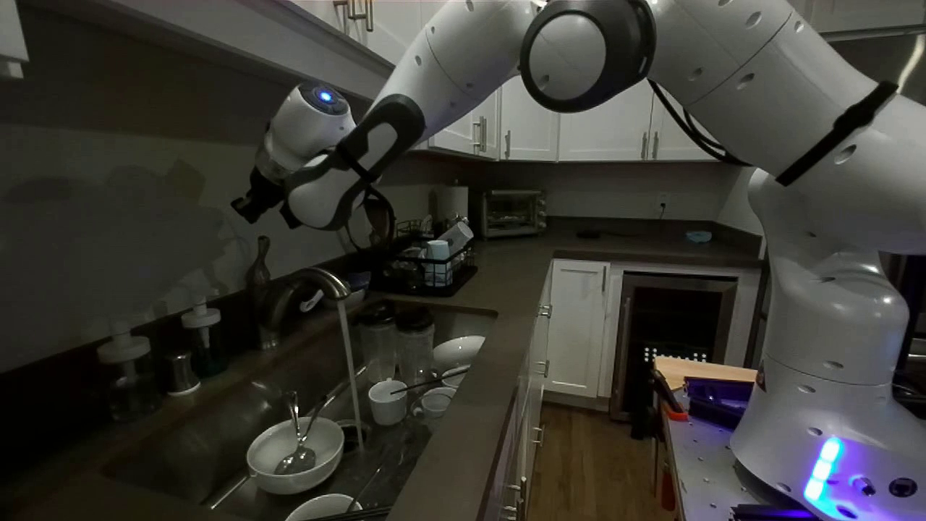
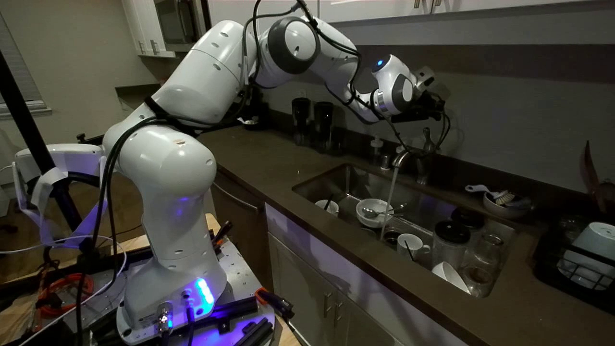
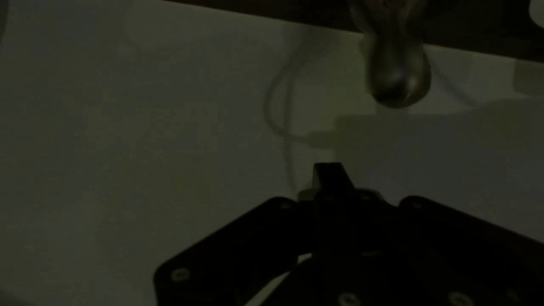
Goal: Push the faucet handle upwards
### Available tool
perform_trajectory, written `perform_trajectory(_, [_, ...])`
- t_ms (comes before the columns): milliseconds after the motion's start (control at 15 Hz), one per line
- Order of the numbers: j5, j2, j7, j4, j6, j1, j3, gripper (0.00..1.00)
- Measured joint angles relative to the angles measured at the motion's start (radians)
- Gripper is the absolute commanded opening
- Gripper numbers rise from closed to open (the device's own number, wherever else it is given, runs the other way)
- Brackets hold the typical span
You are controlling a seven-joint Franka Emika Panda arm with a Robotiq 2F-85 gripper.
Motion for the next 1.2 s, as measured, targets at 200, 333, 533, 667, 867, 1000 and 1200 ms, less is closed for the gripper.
perform_trajectory(200, [0.000, -0.001, 0.021, -0.047, 0.070, 0.015, -0.034, 0.00])
perform_trajectory(333, [0.000, -0.006, 0.036, -0.098, 0.131, 0.034, -0.062, 0.00])
perform_trajectory(533, [0.001, -0.023, 0.058, -0.204, 0.223, 0.080, -0.115, 0.00])
perform_trajectory(667, [0.001, -0.046, 0.063, -0.296, 0.279, 0.119, -0.147, 0.00])
perform_trajectory(867, [0.001, -0.100, 0.063, -0.459, 0.354, 0.191, -0.194, 0.00])
perform_trajectory(1000, [0.001, -0.143, 0.063, -0.575, 0.393, 0.253, -0.231, 0.00])
perform_trajectory(1200, [0.021, -0.205, 0.063, -0.710, 0.393, 0.381, -0.319, 0.00])
